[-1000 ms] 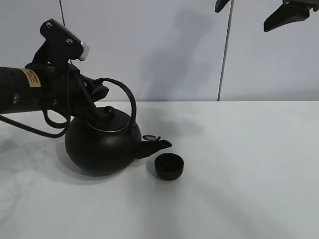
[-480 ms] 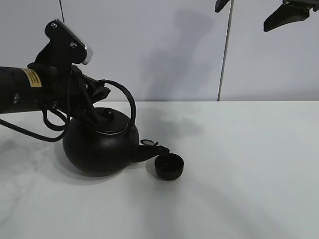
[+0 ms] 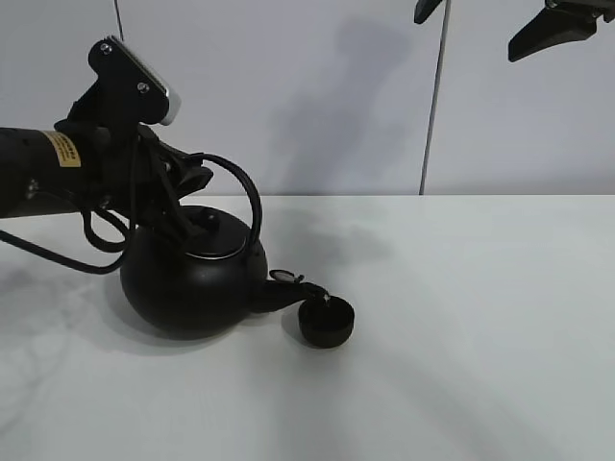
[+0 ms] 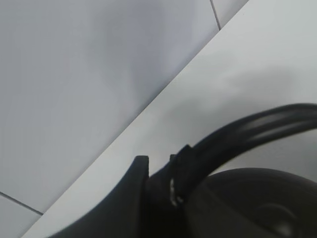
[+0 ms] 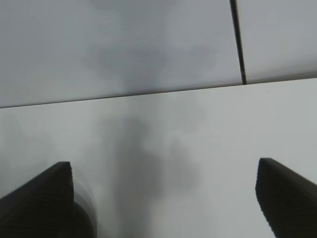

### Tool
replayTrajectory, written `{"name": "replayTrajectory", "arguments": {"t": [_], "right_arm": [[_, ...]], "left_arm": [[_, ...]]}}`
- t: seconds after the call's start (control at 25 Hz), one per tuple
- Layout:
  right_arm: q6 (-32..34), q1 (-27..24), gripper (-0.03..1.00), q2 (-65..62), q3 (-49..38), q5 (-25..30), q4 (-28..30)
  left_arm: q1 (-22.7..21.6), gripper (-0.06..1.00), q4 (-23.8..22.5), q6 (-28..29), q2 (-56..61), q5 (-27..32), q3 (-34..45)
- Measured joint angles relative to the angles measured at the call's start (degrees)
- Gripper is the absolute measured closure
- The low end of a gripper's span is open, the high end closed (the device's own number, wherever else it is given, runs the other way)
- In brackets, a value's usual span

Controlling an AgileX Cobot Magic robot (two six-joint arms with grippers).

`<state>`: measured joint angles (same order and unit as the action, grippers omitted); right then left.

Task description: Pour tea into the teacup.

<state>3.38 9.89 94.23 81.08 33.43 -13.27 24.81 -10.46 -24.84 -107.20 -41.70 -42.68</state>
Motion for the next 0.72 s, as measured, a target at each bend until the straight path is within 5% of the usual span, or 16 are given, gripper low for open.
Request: {"name": "replayTrajectory", "arguments": {"t": [0.72], "right_arm": [[0.00, 0.00, 0.27, 0.00, 0.00, 0.00, 0.00]], "left_arm": [[0.00, 0.85, -0.05, -1.37, 0.00, 1.92, -1.28]]}}
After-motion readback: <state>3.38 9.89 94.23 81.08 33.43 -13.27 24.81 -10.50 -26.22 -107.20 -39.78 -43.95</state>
